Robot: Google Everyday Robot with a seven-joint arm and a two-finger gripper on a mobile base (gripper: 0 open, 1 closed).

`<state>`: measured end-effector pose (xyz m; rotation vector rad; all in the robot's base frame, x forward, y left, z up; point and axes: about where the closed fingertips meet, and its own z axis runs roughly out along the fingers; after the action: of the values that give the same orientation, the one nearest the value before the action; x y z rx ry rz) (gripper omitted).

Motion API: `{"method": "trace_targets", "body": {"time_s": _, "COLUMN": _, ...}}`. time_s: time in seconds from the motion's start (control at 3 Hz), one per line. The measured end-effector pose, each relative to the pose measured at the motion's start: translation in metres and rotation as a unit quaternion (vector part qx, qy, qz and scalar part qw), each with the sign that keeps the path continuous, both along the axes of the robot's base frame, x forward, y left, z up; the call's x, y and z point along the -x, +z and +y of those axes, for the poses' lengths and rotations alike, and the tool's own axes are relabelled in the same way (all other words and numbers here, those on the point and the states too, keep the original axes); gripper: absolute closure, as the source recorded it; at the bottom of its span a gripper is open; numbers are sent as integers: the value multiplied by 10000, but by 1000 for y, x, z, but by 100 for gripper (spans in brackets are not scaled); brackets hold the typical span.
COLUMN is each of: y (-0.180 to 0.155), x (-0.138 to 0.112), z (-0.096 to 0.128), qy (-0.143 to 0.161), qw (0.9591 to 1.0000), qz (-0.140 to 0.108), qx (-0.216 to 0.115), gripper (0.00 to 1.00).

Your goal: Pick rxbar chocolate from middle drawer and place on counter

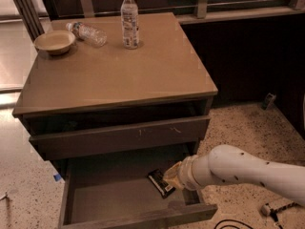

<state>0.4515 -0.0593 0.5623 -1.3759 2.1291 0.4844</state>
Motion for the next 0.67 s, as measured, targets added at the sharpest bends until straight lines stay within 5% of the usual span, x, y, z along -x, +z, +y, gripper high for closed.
{"method": "trace_targets", "body": {"time_s": 0.33, "y": -55, "x": -19, "z": 12, "qy": 27, "qw": 9991, "qz": -210, "qx": -358, "gripper": 100}}
{"method": "trace_targets", "body": {"time_s": 0.67, "y": -93, "x": -3, "z": 23, "qy": 29, "qw": 9983, "qz": 125, "qx": -569, "gripper": 100}}
